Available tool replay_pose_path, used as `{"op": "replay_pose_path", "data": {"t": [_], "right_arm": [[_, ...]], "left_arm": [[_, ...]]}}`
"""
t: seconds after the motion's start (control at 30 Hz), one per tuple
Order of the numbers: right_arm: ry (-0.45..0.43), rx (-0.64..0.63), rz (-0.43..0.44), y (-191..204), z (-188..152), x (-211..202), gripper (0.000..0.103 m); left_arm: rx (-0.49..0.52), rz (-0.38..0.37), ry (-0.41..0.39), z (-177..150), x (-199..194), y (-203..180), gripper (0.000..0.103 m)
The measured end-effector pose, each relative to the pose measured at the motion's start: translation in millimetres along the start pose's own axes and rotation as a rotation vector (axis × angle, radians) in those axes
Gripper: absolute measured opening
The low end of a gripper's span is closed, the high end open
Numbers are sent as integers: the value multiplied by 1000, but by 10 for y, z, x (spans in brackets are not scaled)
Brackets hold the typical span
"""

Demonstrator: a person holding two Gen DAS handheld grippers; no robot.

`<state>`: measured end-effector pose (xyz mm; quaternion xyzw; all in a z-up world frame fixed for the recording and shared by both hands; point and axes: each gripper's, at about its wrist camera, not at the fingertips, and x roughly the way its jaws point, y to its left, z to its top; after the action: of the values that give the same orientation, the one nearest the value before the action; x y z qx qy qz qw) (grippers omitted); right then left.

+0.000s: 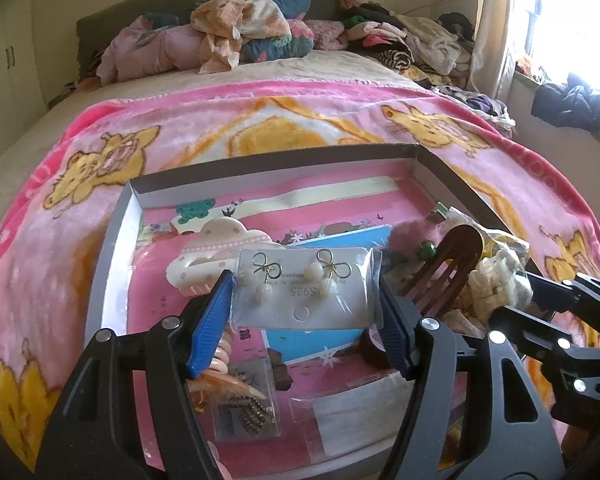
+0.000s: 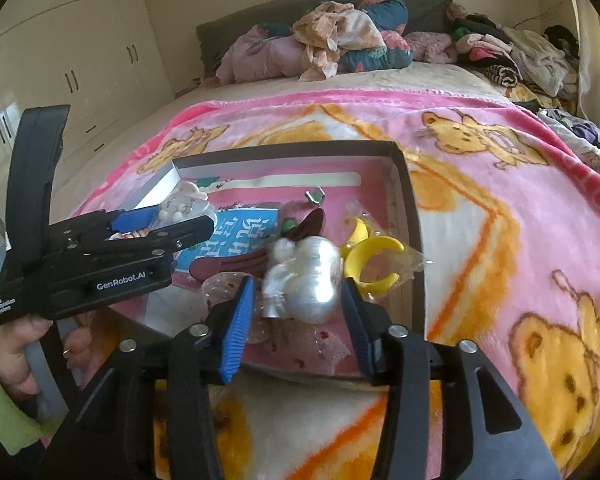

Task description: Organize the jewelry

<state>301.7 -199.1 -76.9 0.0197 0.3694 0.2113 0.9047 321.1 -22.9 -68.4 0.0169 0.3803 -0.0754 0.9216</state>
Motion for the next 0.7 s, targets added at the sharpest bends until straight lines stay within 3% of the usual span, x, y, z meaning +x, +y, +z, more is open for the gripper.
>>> {"op": "replay_pose_path", "data": {"t": [0.23, 0.3, 0.43, 0.7], "right_arm": [[-45, 18, -9, -36, -12, -232, 54], [-53, 21, -14, -41, -12, -282, 58], [-76, 25, -30, -36, -27, -407, 67], [-139, 23, -50, 33, -42, -684, 88]], "left_arm": [[-5, 9, -10, -7, -110, 10, 64], [-9, 9, -12, -5, -140, 13, 66], [-18, 10, -20, 0, -232, 12, 82], [-23, 33, -52, -18, -489, 13, 91]]}}
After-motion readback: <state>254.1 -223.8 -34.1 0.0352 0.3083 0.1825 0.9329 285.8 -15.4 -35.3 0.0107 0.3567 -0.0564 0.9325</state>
